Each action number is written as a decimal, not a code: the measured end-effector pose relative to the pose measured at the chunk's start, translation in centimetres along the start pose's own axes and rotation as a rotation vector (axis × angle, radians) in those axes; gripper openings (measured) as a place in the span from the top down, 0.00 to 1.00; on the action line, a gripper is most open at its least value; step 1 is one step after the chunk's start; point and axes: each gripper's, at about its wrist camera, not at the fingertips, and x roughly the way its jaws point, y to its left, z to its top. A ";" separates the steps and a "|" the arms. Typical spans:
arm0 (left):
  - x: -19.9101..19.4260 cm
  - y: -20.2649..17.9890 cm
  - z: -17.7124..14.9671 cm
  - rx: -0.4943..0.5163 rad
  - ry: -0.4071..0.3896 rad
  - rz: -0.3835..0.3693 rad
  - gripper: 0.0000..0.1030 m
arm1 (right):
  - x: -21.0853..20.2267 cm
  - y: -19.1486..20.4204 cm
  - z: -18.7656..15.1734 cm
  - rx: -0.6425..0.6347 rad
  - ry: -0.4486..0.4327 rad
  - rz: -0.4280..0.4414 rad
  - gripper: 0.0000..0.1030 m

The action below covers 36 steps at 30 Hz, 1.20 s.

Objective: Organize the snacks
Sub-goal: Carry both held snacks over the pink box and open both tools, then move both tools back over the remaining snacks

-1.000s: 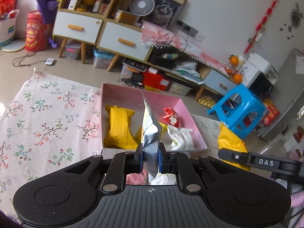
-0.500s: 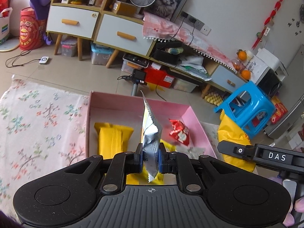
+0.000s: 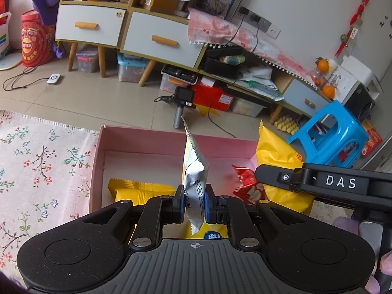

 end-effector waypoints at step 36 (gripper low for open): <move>-3.0 -1.5 -1.2 0.112 0.001 0.042 0.24 | -3.0 0.0 -0.4 -0.004 -0.049 -0.059 0.22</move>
